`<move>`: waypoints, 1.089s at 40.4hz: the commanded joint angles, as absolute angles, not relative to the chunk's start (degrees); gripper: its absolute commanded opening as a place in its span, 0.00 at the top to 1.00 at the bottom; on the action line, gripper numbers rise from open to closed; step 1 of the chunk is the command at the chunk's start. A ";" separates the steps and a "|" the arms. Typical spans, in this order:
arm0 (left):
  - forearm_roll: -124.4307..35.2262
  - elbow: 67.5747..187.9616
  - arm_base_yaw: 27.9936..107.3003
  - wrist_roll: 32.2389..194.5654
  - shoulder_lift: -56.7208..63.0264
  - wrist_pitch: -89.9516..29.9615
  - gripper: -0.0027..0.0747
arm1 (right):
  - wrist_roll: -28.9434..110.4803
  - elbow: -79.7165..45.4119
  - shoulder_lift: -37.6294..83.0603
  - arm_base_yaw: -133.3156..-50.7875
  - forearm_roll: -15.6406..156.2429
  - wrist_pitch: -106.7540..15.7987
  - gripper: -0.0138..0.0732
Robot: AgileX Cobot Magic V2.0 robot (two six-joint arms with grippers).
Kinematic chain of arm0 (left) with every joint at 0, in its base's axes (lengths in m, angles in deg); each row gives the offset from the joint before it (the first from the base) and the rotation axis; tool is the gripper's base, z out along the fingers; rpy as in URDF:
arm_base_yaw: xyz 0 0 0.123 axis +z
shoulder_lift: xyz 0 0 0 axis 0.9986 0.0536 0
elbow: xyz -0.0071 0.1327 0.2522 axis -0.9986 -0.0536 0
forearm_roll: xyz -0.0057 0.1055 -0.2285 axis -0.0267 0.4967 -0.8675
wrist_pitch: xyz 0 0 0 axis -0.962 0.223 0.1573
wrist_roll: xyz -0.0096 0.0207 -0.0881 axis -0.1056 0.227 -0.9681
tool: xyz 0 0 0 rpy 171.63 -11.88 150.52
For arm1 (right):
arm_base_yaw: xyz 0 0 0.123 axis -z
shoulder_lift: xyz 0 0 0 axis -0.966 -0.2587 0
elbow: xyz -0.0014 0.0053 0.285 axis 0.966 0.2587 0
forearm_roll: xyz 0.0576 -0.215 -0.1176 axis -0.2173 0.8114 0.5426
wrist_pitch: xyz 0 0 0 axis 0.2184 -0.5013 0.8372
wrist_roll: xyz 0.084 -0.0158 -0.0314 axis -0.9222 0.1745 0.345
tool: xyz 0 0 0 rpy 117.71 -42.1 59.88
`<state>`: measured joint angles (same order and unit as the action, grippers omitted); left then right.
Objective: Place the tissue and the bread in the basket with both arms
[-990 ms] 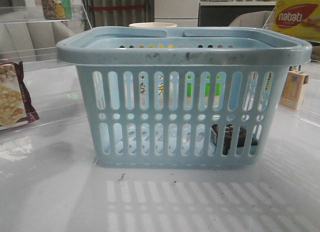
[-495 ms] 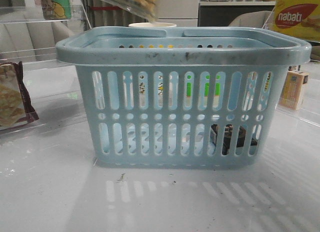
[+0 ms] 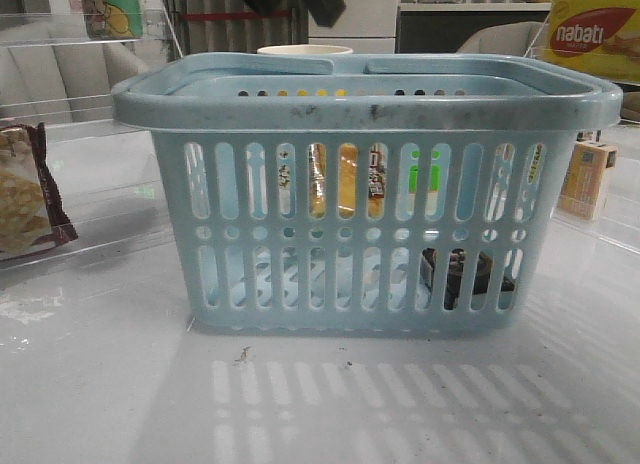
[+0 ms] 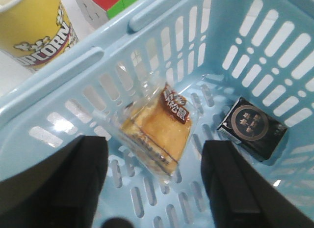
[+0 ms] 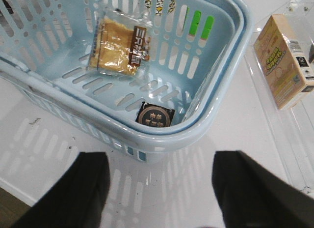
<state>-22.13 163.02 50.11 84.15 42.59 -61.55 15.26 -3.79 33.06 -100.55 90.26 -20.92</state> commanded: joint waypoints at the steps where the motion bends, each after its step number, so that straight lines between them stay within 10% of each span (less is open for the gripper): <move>1: -22.64 164.81 49.75 84.26 35.21 -60.11 0.33 | 15.71 -5.55 33.23 -100.50 91.24 -24.92 0.21; 44: -22.06 114.85 49.75 80.93 -24.24 -58.30 0.33 | 13.57 -5.55 33.04 -100.50 95.22 -18.92 0.21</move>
